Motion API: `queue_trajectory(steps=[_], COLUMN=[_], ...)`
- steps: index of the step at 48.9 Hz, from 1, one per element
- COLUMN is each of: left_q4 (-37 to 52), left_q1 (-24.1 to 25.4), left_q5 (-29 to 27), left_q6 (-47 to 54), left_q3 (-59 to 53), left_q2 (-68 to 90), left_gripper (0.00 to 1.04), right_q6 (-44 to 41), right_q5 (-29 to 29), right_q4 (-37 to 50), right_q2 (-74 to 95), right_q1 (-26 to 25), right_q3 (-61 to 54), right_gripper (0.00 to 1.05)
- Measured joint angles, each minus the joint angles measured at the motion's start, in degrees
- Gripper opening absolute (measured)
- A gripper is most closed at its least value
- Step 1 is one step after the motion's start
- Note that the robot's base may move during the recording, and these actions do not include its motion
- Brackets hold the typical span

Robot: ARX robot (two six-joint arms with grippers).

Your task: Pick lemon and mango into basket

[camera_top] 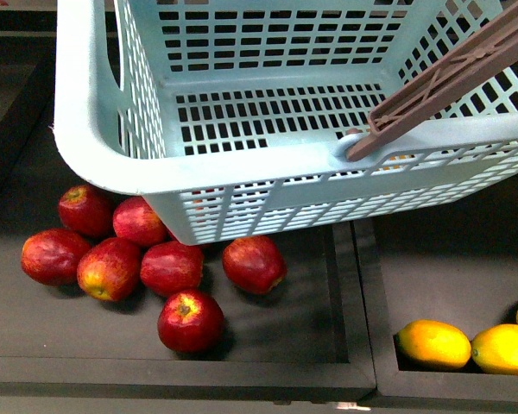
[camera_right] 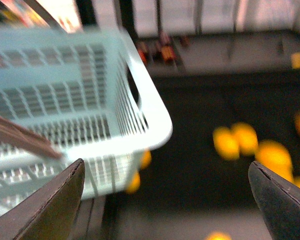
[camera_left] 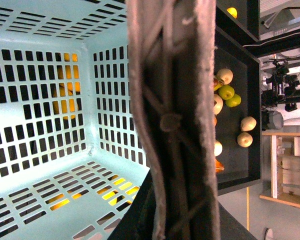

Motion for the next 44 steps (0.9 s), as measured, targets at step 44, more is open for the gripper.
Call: queue_trajectory(steps=[44], left_q4=[0.00], left_q1=[0.04], left_q5=[-0.11], left_q6=[0.20], left_q3=[0.00], left_q2=[0.02], left_gripper=[0.05], right_q6=[4.87], right_q5=[-2.05], right_q4=[28.76], right_q2=[100.10], right_q1=[-41.94], right_q3=[32.09], right_gripper=[0.96])
